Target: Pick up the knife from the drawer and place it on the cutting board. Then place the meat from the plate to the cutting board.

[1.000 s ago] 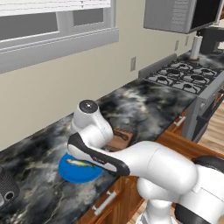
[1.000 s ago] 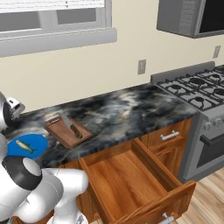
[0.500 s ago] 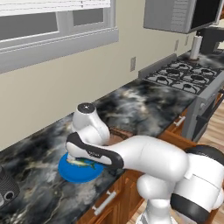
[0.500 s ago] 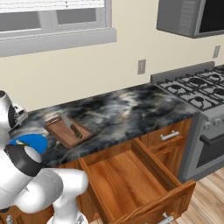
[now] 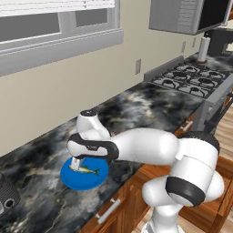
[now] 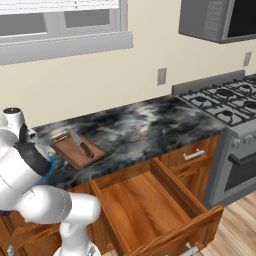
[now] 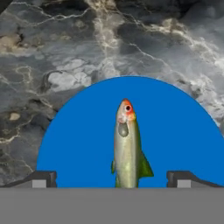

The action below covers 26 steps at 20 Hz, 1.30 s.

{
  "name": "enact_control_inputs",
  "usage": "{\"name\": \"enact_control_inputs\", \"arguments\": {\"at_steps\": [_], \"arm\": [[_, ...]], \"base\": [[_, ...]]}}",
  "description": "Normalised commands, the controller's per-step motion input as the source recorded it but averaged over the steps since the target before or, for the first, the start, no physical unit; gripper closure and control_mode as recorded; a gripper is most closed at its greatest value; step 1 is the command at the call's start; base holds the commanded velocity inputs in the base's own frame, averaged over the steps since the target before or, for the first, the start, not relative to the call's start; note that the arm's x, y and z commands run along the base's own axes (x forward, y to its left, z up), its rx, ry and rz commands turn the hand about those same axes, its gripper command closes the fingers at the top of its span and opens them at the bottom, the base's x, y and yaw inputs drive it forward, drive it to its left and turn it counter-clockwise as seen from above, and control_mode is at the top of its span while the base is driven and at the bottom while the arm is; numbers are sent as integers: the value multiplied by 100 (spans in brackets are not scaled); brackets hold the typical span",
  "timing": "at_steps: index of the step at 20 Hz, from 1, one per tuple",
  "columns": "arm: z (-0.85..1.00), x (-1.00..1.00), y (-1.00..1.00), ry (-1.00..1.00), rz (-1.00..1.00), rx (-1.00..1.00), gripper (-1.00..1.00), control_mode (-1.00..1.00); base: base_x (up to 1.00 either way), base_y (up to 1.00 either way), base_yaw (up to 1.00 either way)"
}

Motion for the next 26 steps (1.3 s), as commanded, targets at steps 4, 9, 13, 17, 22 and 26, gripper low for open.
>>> {"name": "enact_control_inputs", "arguments": {"at_steps": [4,9,13,17,22,26], "arm": [[-46,17,1,7,0,-9,-100,-100],[-42,13,4,1,0,-11,-100,-100],[-15,6,2,0,0,-1,-100,-100],[-3,2,0,0,0,0,-100,-100],[-20,0,0,0,0,-1,-100,-100],[-29,0,0,0,0,-3,-100,-100]], "base": [[0,0,0],[0,0,0],[0,0,0],[0,0,0],[0,0,0],[0,0,0]]}}
